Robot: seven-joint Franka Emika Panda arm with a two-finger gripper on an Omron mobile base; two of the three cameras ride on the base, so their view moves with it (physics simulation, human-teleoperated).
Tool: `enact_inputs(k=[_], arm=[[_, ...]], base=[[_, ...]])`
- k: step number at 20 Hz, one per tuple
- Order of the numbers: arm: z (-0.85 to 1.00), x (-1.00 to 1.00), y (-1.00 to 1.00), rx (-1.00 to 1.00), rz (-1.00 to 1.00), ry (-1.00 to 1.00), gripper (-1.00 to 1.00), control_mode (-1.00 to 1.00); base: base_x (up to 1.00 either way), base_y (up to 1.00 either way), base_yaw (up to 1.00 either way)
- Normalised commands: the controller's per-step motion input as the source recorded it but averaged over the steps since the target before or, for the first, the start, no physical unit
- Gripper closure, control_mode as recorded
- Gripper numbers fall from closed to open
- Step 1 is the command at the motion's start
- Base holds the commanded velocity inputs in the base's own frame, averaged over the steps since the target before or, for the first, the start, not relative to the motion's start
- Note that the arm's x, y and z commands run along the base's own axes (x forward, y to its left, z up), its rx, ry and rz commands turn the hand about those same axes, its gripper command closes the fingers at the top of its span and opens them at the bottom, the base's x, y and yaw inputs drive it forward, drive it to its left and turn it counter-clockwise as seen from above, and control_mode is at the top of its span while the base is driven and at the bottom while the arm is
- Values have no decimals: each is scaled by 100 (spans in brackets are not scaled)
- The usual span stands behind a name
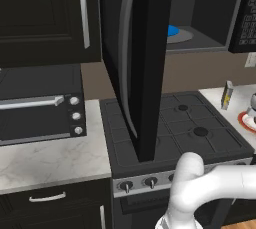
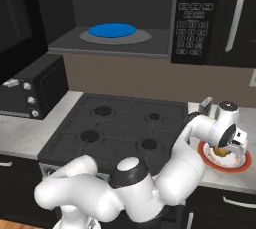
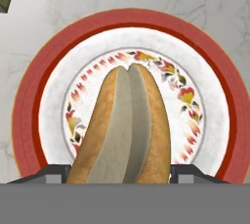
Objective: Pick the hotdog bun from the microwave and place it on plate located on the counter.
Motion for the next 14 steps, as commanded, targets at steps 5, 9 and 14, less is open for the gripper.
enact_inputs(k=[5, 9, 14], arm=[[-9, 2, 0, 0, 0, 0, 100, -100], [-13, 11, -1, 0, 0, 0, 100, -100], [-14, 22, -5, 0, 0, 0, -100, -100]], base=[[0, 0, 0], [0, 0, 0], [0, 0, 0]])
